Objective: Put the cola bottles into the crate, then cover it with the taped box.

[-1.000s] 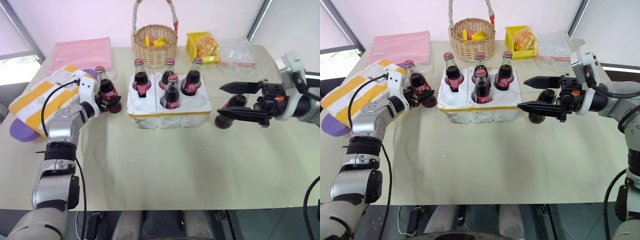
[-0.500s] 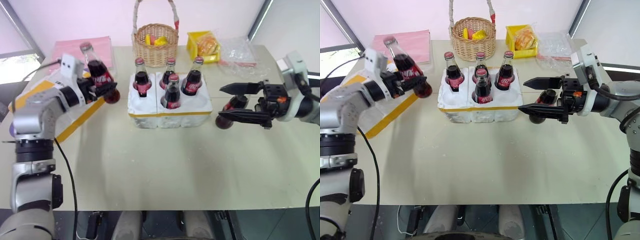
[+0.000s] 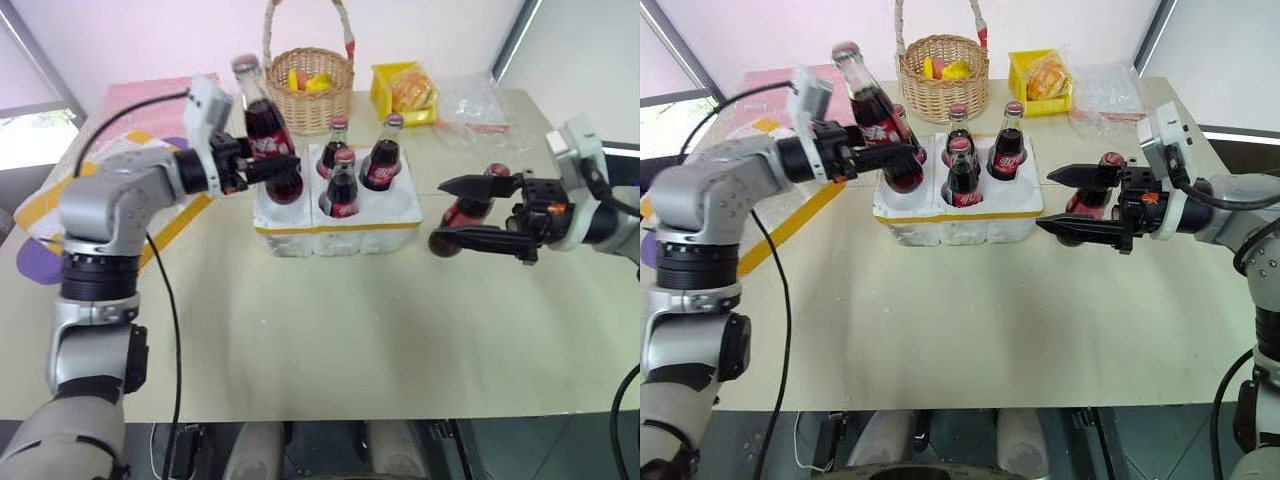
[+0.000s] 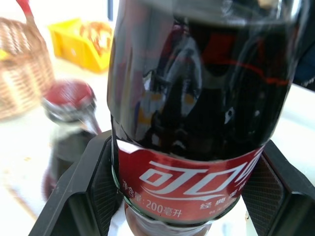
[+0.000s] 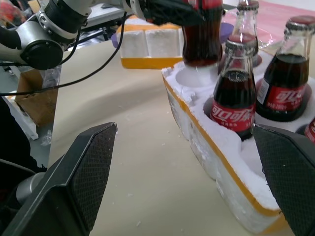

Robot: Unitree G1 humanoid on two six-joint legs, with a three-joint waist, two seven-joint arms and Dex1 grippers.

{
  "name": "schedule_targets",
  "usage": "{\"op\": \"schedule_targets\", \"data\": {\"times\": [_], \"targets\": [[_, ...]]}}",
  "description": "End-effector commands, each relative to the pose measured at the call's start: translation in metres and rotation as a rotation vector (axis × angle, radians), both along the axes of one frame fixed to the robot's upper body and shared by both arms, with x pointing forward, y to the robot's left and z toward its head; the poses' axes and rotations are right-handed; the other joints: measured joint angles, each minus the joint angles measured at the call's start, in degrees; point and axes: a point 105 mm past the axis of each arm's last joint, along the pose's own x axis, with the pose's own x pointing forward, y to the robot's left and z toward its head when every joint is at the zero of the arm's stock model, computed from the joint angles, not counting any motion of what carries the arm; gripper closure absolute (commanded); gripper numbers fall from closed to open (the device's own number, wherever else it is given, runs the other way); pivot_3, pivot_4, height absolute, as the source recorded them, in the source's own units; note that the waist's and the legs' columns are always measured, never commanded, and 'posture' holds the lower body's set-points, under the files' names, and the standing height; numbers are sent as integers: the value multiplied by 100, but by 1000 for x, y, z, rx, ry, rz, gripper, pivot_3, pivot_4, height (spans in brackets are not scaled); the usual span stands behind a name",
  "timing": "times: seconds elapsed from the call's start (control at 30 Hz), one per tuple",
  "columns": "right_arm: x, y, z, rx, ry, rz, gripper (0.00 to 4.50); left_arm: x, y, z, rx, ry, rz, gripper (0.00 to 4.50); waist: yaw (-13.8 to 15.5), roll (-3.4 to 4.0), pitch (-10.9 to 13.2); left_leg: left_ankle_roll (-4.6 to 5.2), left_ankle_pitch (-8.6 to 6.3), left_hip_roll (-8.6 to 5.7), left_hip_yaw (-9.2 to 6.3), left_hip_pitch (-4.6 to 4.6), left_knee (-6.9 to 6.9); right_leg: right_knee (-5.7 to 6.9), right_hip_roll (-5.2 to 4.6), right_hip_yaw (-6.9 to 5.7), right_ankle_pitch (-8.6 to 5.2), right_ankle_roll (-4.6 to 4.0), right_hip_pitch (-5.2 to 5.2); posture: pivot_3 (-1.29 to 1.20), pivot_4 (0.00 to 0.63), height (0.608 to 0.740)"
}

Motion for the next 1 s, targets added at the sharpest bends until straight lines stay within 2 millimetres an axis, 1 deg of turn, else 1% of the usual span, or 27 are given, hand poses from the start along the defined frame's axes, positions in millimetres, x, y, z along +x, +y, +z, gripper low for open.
{"op": "schedule_targets", "data": {"times": [0.03,0.13,0.2,0.37,0.47,0.57,0.7,0.77,0.9,1.0], "targets": [[-7,1,14,14,-74,2,0,2,-1,12,32,-121,0,1710,3,0,0,0,0,0,0,0,0,0,0,0,0,0,0,0,150,738],[-9,0,14,16,-74,-9,0,5,-1,1,72,-119,4,1710,28,0,0,0,0,0,0,0,2,0,0,1,0,0,2,0,150,738],[-10,-1,14,18,-74,-17,0,4,-1,-2,93,-127,-6,1710,30,0,0,0,0,0,0,1,4,-1,-1,0,0,0,6,0,150,738],[-9,-2,12,19,-69,-31,0,0,2,4,83,-128,-19,1710,16,0,0,0,0,0,-1,4,4,0,0,1,0,0,8,0,150,738],[-8,-2,13,22,-69,-37,0,-7,6,8,91,-127,-29,1710,2,0,0,0,0,0,-1,6,3,0,0,1,0,0,8,0,150,738],[-7,-2,12,24,-67,-41,0,-12,8,4,109,-120,-41,1710,-4,1,0,0,0,0,0,6,1,0,0,1,0,0,7,0,150,738],[-6,-2,11,25,-63,-47,0,-12,10,1,105,-112,-20,1710,18,-4,2,0,0,0,-1,4,2,-1,0,1,0,0,7,0,150,738],[-5,-1,11,24,-63,-48,0,-12,7,0,110,-115,-26,1710,14,-4,2,0,0,0,-1,3,3,-2,0,1,0,0,7,0,150,738],[-4,-1,13,22,-66,-48,0,-8,-4,-11,128,-112,-47,1710,21,-4,2,0,0,0,0,3,0,-2,0,1,0,0,5,0,150,738],[-3,0,14,22,-67,-47,0,1,-7,-24,131,-84,-25,1710,29,-4,3,0,0,-1,1,3,3,-2,-1,2,0,0,7,0,150,738]]}}
